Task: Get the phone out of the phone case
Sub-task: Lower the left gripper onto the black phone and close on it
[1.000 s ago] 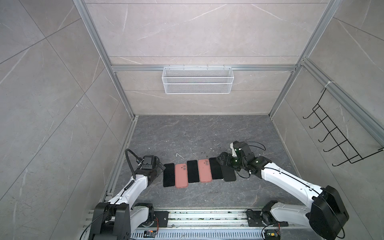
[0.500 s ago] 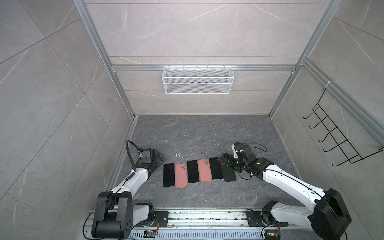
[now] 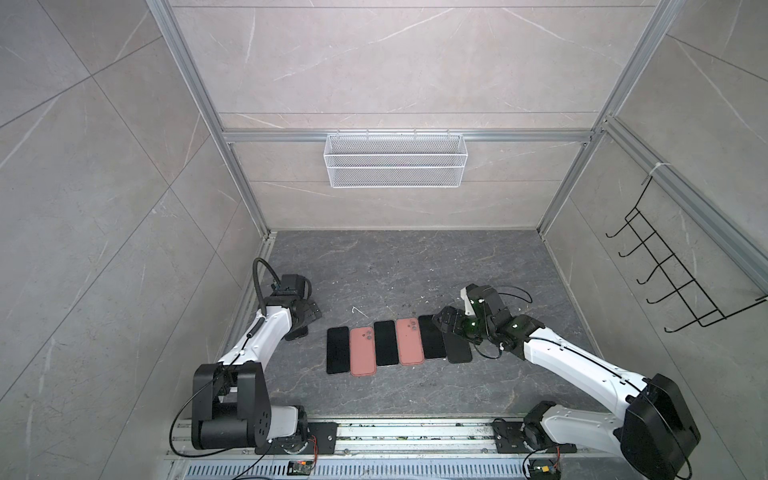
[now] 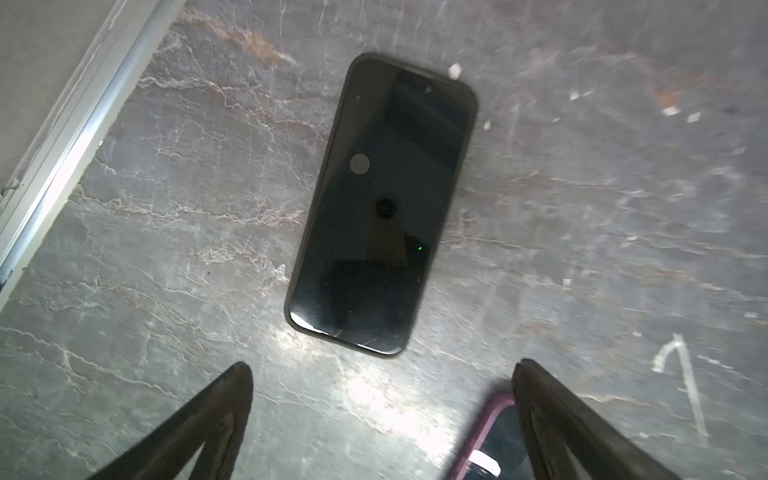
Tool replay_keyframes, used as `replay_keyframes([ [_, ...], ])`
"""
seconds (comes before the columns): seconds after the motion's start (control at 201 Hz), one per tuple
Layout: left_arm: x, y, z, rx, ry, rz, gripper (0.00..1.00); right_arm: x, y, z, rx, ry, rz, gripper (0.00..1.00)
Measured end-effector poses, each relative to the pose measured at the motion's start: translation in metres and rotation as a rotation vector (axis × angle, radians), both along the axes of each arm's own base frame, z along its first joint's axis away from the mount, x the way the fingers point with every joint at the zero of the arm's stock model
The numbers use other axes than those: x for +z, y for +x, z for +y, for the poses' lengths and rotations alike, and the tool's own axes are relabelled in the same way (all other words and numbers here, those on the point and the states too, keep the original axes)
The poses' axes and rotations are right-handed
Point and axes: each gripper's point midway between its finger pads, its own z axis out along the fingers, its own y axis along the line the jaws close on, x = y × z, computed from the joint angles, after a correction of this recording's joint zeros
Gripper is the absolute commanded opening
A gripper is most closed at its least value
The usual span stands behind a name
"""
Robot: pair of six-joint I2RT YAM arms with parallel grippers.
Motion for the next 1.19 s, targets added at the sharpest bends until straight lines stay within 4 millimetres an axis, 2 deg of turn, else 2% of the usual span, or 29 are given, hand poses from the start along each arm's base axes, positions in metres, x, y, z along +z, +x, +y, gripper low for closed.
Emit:
replay_keyframes([
  [0.269, -0.023, -0.003, 0.013, -0.017, -0.047, 0.074, 0.99, 0.010, 0.004, 0.010, 0.033, 0.032, -0.016, 0.92],
  [0.588, -0.058, 0.001, 0.014, -0.049, -0.098, 0.153, 1.00, 0.010, 0.005, 0.017, 0.066, 0.043, -0.005, 0.91],
  [0.712, -0.058, 0.008, 0.015, -0.061, -0.094, 0.154, 0.99, 0.007, 0.007, 0.020, 0.071, 0.043, 0.005, 0.91],
  [0.946, -0.059, 0.026, 0.022, -0.069, -0.095, 0.151, 0.91, 0.007, 0.014, 0.026, 0.076, 0.049, 0.007, 0.90],
  [1.19, -0.059, 0.043, 0.027, -0.093, -0.107, 0.144, 0.70, 0.001, 0.017, 0.028, 0.076, 0.041, 0.020, 0.89],
])
